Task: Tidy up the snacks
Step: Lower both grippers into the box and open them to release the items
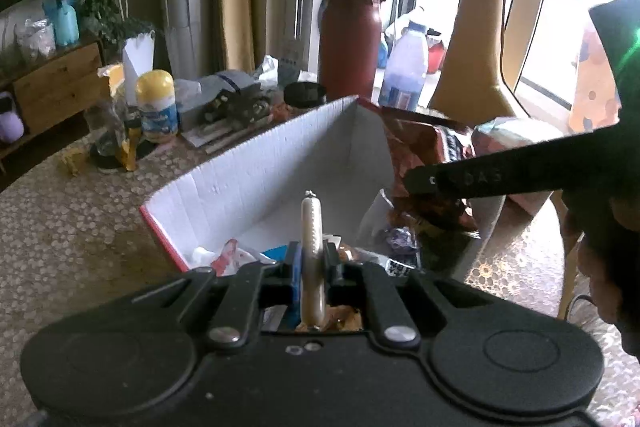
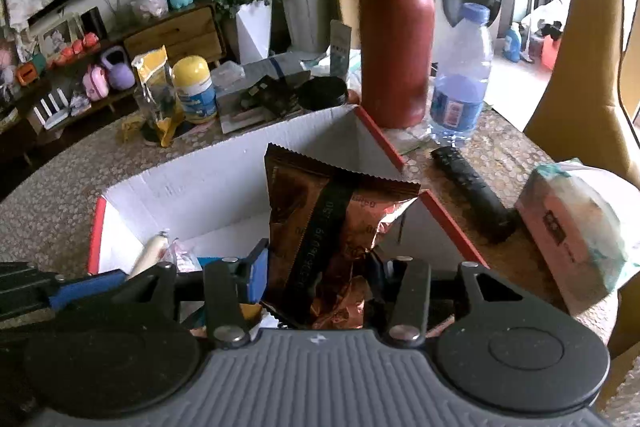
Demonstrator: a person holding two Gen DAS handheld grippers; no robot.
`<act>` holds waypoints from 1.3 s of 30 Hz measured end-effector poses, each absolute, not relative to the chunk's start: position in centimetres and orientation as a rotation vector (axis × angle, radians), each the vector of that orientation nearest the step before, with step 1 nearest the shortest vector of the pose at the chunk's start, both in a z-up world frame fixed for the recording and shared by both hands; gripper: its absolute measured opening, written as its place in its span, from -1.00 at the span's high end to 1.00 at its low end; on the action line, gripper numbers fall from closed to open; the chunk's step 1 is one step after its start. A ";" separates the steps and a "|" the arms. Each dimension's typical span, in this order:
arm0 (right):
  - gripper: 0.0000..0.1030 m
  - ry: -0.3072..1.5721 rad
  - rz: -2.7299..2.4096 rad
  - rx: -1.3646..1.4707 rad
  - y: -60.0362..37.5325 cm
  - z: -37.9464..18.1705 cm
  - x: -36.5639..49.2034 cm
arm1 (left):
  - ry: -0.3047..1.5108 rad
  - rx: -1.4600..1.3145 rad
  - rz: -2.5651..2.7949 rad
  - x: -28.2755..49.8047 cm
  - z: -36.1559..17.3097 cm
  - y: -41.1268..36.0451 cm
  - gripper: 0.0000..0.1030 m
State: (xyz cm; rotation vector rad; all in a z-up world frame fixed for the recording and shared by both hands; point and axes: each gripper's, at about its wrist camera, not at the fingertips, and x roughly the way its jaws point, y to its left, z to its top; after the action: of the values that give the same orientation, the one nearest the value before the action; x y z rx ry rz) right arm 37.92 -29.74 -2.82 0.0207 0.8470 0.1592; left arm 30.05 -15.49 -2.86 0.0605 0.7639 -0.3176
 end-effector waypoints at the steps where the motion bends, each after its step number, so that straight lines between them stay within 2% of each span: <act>1: 0.09 0.850 0.156 0.009 -29.5 -3.2 38.2 | 0.771 0.067 -0.320 30.4 -3.2 -15.7 0.84; 19: 0.06 0.900 0.154 0.018 -29.2 -6.4 38.7 | 0.861 0.097 -0.343 32.2 -7.2 -16.8 0.82; 23: -0.14 0.893 0.167 0.044 -29.5 -6.3 38.1 | 0.869 0.094 -0.339 32.2 -7.4 -16.7 0.77; 24: -0.25 0.890 0.167 0.049 -29.6 -6.3 37.9 | 0.868 0.094 -0.335 32.1 -7.4 -16.8 0.73; 25: -0.27 0.889 0.168 0.050 -29.6 -6.2 37.7 | 0.866 0.091 -0.333 32.1 -7.3 -16.8 0.67; 30: -0.28 0.873 0.167 0.061 -29.8 -5.7 36.4 | 0.848 0.059 -0.329 31.3 -6.6 -16.7 0.46; 32: -0.32 0.865 0.162 0.072 -30.0 -5.3 35.9 | 0.841 0.047 -0.323 30.9 -6.4 -16.6 0.30; 34: -0.41 0.856 0.162 0.088 -30.2 -4.9 35.2 | 0.827 0.041 -0.317 30.3 -6.0 -16.5 -0.07; 38: -0.45 0.822 0.169 0.114 -30.7 -3.6 33.8 | 0.805 0.046 -0.317 29.1 -5.3 -16.4 -0.18; 39: -0.46 0.815 0.170 0.120 -30.7 -3.2 33.4 | 0.798 0.041 -0.317 28.8 -5.1 -16.3 -0.27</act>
State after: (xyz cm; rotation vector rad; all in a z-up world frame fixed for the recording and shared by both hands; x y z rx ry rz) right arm 33.37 -30.75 -3.23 0.1202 0.8150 0.1700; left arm 28.76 -16.33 -5.06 0.0408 0.7981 -0.3172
